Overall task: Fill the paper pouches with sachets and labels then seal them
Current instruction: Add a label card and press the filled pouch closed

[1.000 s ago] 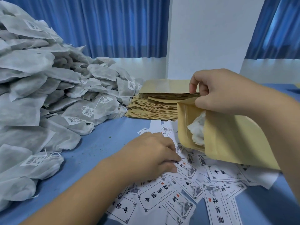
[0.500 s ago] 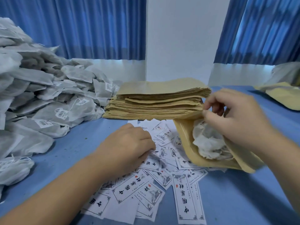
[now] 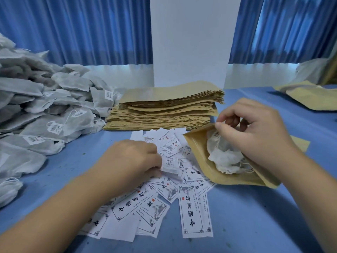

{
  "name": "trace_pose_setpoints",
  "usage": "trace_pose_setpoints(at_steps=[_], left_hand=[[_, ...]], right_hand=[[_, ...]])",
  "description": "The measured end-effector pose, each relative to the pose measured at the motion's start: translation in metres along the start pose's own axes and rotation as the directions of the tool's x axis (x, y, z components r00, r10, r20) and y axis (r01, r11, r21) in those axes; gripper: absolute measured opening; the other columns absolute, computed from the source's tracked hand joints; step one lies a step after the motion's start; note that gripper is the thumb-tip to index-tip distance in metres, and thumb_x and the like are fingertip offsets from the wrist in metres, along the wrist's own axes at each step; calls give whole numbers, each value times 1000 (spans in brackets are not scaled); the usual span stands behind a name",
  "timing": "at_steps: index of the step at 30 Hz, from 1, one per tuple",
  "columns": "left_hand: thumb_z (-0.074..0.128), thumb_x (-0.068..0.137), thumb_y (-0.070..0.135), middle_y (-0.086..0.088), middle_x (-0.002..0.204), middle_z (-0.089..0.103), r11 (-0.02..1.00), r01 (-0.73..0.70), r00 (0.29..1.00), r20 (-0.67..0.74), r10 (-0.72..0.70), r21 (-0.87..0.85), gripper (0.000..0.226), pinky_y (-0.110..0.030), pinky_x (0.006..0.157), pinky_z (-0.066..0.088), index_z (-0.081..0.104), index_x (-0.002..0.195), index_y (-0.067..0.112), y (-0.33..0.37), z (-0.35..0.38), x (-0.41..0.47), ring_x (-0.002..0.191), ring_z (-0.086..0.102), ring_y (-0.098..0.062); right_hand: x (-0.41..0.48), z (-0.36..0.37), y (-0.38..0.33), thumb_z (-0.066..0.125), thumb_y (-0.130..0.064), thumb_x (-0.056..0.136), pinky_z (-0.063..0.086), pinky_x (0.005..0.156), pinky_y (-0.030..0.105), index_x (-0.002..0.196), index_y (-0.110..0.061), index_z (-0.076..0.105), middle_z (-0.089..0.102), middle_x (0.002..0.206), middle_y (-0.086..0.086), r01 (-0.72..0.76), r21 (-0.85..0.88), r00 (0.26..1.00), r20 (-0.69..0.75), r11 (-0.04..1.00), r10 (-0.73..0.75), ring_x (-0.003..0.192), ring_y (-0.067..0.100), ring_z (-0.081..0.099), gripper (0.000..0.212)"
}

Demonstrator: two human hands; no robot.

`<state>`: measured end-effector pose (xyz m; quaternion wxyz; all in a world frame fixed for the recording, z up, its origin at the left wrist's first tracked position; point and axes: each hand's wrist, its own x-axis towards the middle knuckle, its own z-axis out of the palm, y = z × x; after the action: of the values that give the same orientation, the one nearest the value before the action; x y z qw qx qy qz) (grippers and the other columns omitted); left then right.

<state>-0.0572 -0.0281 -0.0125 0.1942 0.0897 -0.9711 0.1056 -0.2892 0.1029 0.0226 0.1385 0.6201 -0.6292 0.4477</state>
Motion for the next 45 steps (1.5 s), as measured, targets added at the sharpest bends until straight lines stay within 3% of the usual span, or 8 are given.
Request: trace_pose_setpoints(at_steps=[3, 6, 14, 25, 31, 36, 39, 45], left_hand=[[59, 89, 50, 20, 90, 60, 969, 153, 979, 160, -123, -192, 19, -26, 67, 48, 71, 95, 36, -5, 0, -7, 82, 57, 1], [61, 91, 34, 28, 96, 57, 941, 226, 965, 191, -180, -253, 16, -22, 78, 47, 69, 104, 40, -10, -1, -11, 88, 50, 10], [79, 72, 3, 7, 85, 67, 988, 117, 989, -79, -125, -104, 30, -26, 38, 42, 76, 94, 24, 4, -11, -7, 52, 58, -17], [61, 88, 11, -6, 83, 68, 999, -13, 907, -421, -6, -41, 15, -35, 45, 50, 75, 93, 7, 27, -10, 6, 66, 64, -26], [46, 92, 49, 19, 85, 58, 966, 98, 961, -229, -154, -239, 24, -21, 58, 39, 65, 95, 37, 45, -8, 25, 77, 56, -1], [56, 81, 1, -9, 84, 60, 975, -124, 984, -106, 145, 183, 18, -36, 48, 46, 71, 90, 5, 37, -8, 44, 71, 55, -27], [76, 66, 0, 0, 83, 60, 939, -208, 977, 4, 215, 274, 27, -31, 52, 44, 72, 89, 14, 38, -11, 56, 72, 53, -21], [69, 61, -5, 1, 59, 55, 906, -222, 959, -87, 269, 360, 22, -26, 50, 32, 60, 65, 14, 50, -10, 78, 58, 51, -20]], right_hand=[[0, 0, 2, 73, -6, 75, 36, 63, 10, 72, -17, 68, 56, 71, -6, -6, 3, 1000, -4, 1000, 6, 70, 11, 53, 12], [0, -1, 4, 73, -6, 76, 36, 63, 11, 72, -17, 68, 56, 71, -6, -14, 8, 1000, -12, 1000, 14, 70, 11, 53, 13], [-1, -1, 5, 73, -5, 75, 36, 63, 11, 71, -19, 68, 56, 70, -6, -14, 34, 1000, -16, 999, 14, 69, 11, 53, 15], [0, 0, 5, 74, -6, 75, 36, 62, 11, 71, -20, 67, 55, 70, -10, 8, 27, 1000, -9, 1000, -7, 69, 11, 54, 16], [1, -4, 5, 73, -5, 75, 37, 62, 9, 71, -19, 68, 55, 70, -12, 18, 22, 1000, -13, 1000, -18, 70, 9, 54, 15], [1, -6, 4, 73, -4, 74, 36, 61, 9, 70, -17, 68, 55, 70, -11, 29, 25, 999, -16, 999, -28, 69, 11, 54, 15], [0, -7, 4, 73, -4, 74, 36, 61, 10, 70, -15, 68, 56, 70, -8, 37, 18, 999, -12, 999, -37, 68, 11, 54, 13], [1, -6, 2, 73, -3, 73, 35, 62, 9, 70, -14, 69, 56, 70, -7, 34, 30, 999, -15, 999, -34, 68, 12, 53, 12]])
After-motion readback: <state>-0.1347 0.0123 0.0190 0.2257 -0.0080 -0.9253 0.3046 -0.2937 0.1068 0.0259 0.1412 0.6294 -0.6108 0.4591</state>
